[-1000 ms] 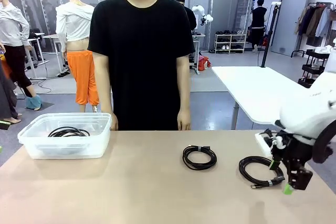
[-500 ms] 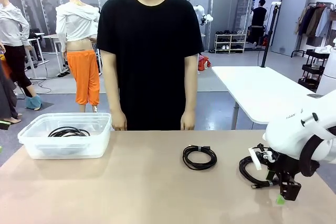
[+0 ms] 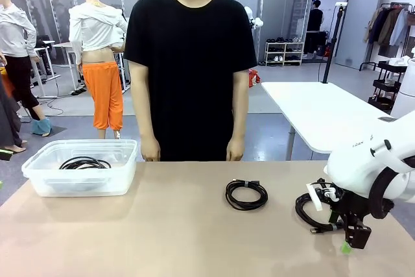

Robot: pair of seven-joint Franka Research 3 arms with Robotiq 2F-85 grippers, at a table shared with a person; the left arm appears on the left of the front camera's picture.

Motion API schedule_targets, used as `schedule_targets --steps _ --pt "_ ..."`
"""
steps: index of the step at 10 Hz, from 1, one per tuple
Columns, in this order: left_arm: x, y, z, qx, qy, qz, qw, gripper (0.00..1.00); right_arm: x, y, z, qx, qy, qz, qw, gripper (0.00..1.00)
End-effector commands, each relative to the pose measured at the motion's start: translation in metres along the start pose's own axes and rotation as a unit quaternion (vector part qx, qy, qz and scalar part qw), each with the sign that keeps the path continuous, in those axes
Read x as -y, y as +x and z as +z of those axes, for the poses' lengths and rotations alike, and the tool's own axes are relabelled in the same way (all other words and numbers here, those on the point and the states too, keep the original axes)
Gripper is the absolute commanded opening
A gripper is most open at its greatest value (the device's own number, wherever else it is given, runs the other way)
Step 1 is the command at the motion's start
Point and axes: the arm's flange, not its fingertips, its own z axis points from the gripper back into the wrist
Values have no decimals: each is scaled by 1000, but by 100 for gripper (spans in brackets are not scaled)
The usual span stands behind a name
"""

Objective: Organize and store the cables.
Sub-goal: Place the USB Extension Cable into the Organizing box.

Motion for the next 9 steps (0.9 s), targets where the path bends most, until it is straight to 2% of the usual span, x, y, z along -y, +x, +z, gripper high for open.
schedule_targets --steps 1,9 --pt "-2 0 0 13 2 -9 1000 100 3 -1 -3 10 3 6 1000 100" --pt "-2 0 0 13 2 -9 1000 100 12 1 0 9 6 -2 1000 100"
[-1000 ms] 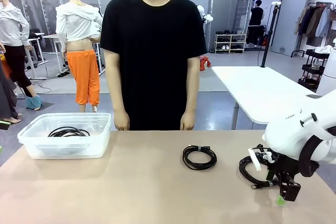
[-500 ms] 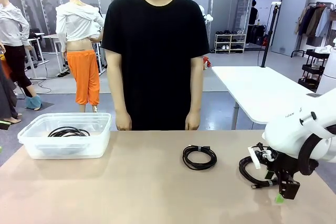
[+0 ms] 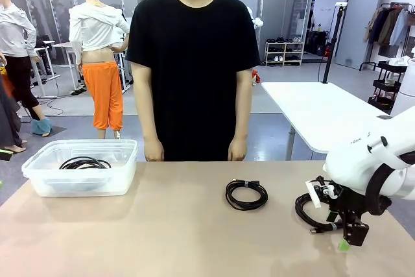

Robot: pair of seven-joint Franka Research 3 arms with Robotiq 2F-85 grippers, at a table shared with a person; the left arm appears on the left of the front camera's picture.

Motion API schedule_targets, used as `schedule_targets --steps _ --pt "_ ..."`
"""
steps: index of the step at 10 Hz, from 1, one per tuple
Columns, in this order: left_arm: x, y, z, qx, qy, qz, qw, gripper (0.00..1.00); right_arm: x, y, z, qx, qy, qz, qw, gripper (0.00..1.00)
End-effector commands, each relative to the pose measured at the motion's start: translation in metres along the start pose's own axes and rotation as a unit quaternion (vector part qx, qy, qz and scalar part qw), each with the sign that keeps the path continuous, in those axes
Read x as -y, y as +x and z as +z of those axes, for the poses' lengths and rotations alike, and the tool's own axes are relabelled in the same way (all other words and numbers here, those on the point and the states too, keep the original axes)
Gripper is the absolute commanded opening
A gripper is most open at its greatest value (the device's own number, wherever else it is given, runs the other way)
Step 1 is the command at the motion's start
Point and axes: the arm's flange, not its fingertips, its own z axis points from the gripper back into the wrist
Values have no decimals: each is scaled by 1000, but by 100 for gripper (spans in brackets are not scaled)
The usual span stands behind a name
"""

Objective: Organize and store the cables.
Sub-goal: Place the USB Extension Cable into the Organizing box.

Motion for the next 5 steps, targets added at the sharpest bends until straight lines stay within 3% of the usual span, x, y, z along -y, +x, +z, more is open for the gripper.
schedule_targets --steps 1,2,3,4,5 --pt "-2 0 0 13 2 -9 1000 100 5 1 -3 5 6 1 1000 100" --pt "-2 0 0 13 2 -9 1000 100 6 1 -4 1 6 3 1000 58" --pt "-2 0 0 13 2 -9 1000 100 7 1 -4 -2 4 4 1000 40" --pt "-2 0 0 13 2 -9 1000 100 8 2 -3 -7 4 5 1000 40" --pt "-2 0 0 13 2 -9 1000 100 9 1 -3 -10 4 3 1000 0"
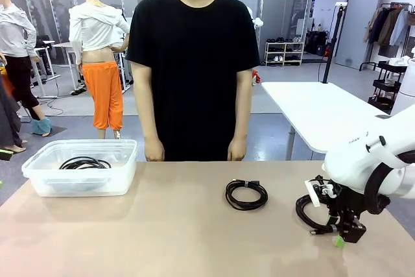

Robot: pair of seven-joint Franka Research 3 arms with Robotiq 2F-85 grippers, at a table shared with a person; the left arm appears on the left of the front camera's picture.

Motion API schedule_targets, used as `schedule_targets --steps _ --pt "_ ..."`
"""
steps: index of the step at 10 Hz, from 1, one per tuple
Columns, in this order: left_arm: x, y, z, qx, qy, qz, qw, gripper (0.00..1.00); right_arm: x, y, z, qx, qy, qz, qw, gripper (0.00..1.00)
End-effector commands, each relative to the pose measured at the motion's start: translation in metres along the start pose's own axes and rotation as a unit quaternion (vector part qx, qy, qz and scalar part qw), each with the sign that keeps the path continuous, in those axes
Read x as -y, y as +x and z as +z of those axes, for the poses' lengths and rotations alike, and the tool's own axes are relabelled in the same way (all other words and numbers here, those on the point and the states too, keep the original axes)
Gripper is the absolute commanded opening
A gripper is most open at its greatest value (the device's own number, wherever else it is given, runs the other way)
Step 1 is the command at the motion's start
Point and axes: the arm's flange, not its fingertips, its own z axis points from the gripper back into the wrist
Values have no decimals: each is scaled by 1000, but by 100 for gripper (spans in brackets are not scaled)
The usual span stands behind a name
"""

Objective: Organize and store the cables.
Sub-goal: Place the USB Extension Cable into the Organizing box.

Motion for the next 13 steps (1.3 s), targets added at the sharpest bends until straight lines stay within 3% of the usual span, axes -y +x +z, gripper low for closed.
schedule_targets --steps 1,2,6,8,11,13 --pt "-2 0 0 13 3 -9 1000 100 5 -1 -4 -8 5 0 1000 24" --pt "-2 0 0 13 3 -9 1000 100 4 0 -2 -10 3 2 1000 0" --pt "-2 0 0 13 3 -9 1000 100 -4 1 5 -4 3 -2 1000 0" --pt "-2 0 0 13 3 -9 1000 100 -13 12 32 13 -20 -4 1000 0" --pt "-2 0 0 13 3 -9 1000 100 -44 56 97 -20 -17 -17 1000 0" --pt "-2 0 0 13 3 -9 1000 100 -68 98 116 -28 -14 -17 999 0"
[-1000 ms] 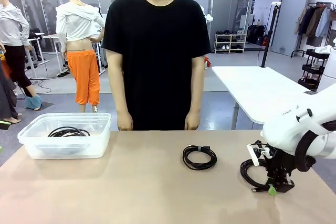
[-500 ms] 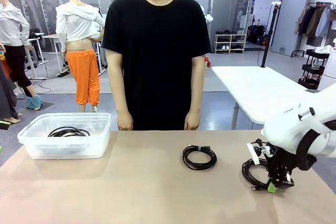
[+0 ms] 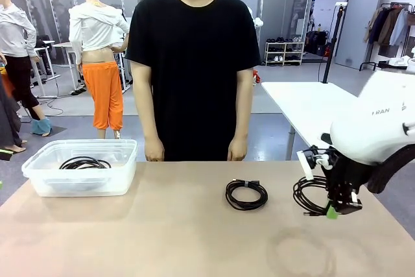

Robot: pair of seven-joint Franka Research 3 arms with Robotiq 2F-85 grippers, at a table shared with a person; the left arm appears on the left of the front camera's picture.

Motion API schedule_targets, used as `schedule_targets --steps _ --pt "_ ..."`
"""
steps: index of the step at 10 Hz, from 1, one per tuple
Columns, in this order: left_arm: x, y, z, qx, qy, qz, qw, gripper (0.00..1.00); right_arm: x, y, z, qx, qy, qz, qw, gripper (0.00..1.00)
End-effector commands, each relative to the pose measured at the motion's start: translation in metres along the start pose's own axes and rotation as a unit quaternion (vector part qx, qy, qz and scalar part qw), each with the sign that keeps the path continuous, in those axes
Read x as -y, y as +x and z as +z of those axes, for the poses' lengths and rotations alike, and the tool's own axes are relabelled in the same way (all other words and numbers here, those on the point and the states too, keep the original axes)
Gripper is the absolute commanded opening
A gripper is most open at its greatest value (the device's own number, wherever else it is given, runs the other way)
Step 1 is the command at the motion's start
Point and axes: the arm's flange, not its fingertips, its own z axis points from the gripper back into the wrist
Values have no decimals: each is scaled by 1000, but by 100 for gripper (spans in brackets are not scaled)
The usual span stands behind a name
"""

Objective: Organize and store the cables.
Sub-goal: Place the USB Extension Cable into the Organizing box.

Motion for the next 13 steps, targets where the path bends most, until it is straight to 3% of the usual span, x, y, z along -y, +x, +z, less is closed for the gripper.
schedule_targets --steps 1,5,9,13 --pt "-2 0 0 13 3 -9 1000 100 -21 42 9 -13 5 -10 1000 0" --pt "-2 0 0 13 3 -9 1000 100 -34 162 15 3 -8 47 999 0" --pt "-2 0 0 13 3 -9 1000 100 -47 291 -10 -12 -21 85 996 0" --pt "-2 0 0 13 3 -9 1000 100 -55 356 -55 -8 14 89 996 0"
